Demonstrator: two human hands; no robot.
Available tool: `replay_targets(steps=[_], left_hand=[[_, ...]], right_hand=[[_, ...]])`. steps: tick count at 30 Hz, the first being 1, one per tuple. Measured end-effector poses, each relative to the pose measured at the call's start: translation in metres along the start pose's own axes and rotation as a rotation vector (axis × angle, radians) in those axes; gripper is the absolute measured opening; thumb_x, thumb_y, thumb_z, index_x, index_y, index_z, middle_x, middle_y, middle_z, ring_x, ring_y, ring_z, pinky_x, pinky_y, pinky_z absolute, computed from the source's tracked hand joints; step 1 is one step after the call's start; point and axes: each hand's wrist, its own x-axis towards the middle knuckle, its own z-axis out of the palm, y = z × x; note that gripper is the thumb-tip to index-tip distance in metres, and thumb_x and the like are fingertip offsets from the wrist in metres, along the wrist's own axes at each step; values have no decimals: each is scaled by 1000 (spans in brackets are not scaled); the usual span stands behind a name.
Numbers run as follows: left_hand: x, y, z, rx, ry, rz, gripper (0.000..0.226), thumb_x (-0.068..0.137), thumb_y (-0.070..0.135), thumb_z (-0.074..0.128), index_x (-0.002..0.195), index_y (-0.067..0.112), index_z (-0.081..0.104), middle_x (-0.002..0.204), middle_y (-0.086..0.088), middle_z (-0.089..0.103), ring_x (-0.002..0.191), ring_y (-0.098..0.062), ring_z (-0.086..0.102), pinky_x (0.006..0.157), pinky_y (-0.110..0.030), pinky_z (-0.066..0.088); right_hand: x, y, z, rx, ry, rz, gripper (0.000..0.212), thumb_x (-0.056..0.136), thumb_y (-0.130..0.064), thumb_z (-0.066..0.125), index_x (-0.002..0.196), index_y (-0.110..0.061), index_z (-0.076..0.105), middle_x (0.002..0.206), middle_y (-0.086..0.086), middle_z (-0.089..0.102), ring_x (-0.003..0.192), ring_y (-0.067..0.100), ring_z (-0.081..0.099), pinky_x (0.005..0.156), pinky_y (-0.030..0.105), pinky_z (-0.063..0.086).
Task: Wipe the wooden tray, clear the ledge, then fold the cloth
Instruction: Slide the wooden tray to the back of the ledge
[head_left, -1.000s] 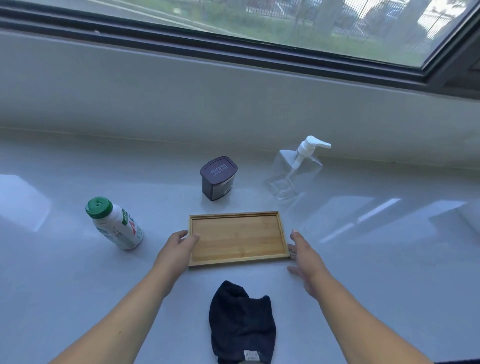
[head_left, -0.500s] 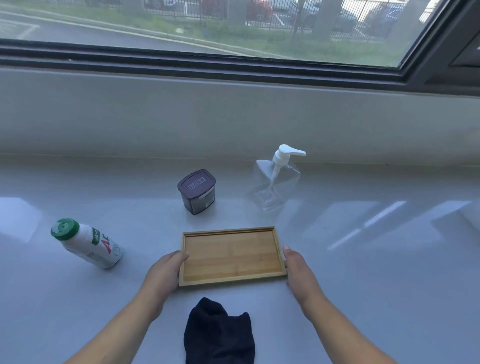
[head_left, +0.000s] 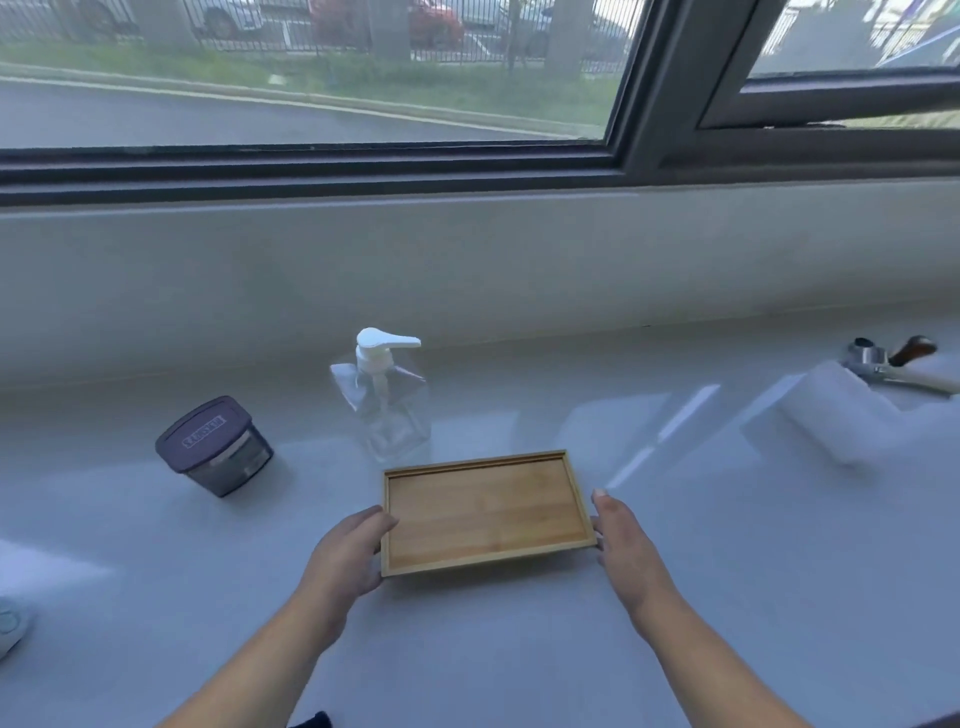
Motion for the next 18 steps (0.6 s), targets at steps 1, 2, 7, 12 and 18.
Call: replay_targets(steps=[1,2,7,12,18], left_hand=[[4,5,15,13,-6,-7,34,94,32,64,64,45,74,69,21,70,75,-3,68,81,-38,59],[7,11,30,16,-16,-13,35,95,31,64,65,44,75,70,21,71,71,0,69,80,-36,59],[19,41,87,29,-32,-2,24,90,33,67,70,40,78,72,16,74,77,-9,66,78,-37,54],[33,73,123,2,-39,8,18,72,43,65,79,35,79,91,4,74,91,-19,65,86,-42,51],[67,103,149,2,46,5,58,70,48,65,121,23,72,132,-8,66,121,-26,60,105,-52,52]], right_hand=[[7,-1,-12,7,12,-4,63,83,-81,35,128,-42,54,136,-8,60,133,18,53,121,49,35],[15,-2,-24,15,20,-6,60,83,-81,35,126,-43,54,136,-8,60,133,18,53,121,49,35],[53,-10,-66,22,17,9,59,81,-82,35,124,-46,53,136,-11,58,134,17,51,121,49,35],[95,-23,-90,8,2,19,66,82,-82,35,131,-42,53,138,-11,56,135,15,50,121,48,34],[148,-50,-100,11,-30,-14,73,78,-85,34,135,-44,53,138,-14,54,135,12,47,123,47,33]])
